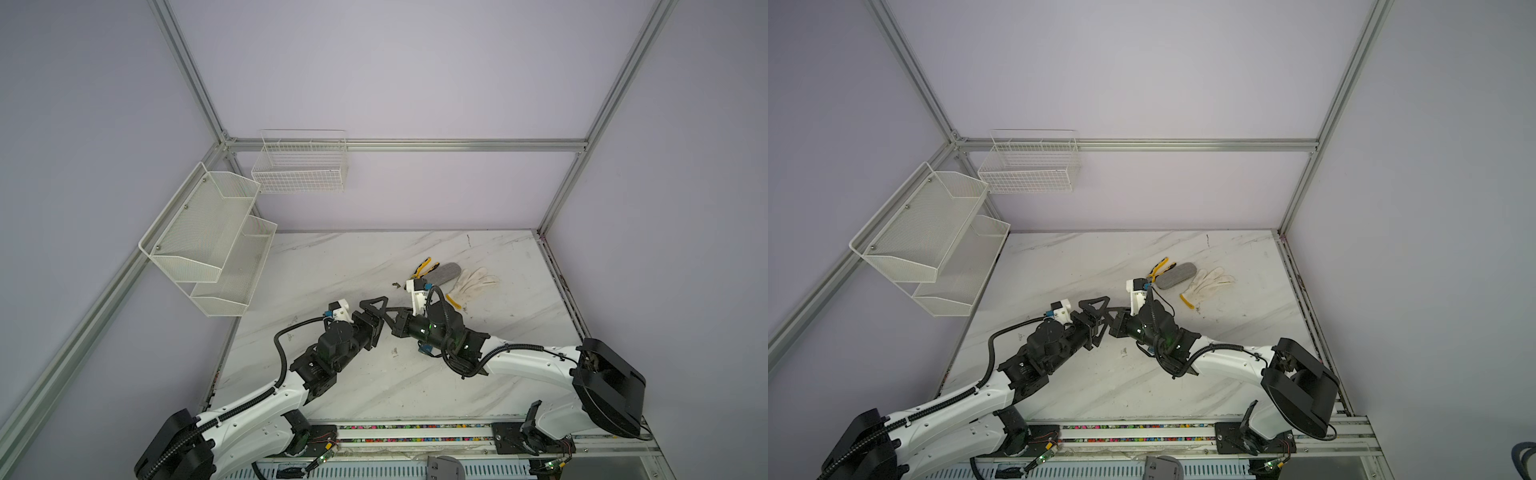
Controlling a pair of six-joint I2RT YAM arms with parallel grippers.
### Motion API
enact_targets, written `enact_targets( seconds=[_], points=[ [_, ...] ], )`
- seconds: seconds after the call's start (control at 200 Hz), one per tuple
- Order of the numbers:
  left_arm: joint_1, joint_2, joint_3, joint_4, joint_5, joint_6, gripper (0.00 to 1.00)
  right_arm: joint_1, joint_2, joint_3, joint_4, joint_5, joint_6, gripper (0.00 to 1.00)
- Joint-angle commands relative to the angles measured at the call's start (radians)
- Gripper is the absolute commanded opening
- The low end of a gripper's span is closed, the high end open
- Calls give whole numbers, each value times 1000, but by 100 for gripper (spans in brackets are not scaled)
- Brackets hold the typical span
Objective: Unlock with the key
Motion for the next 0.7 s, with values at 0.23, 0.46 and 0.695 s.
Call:
enact_targets(
  seconds=[0.23, 0.46, 0.695],
  points=[
    [-3, -27, 77, 50, -36, -12, 73, -4, -92, -41, -7, 15, -51, 0],
    [-2, -25, 88, 48, -28, -14, 67, -4, -93, -40, 3, 21, -58, 0],
    [-5, -25, 103, 48, -20, -26, 75, -4, -39, 13, 62, 5, -32, 0]
  ],
)
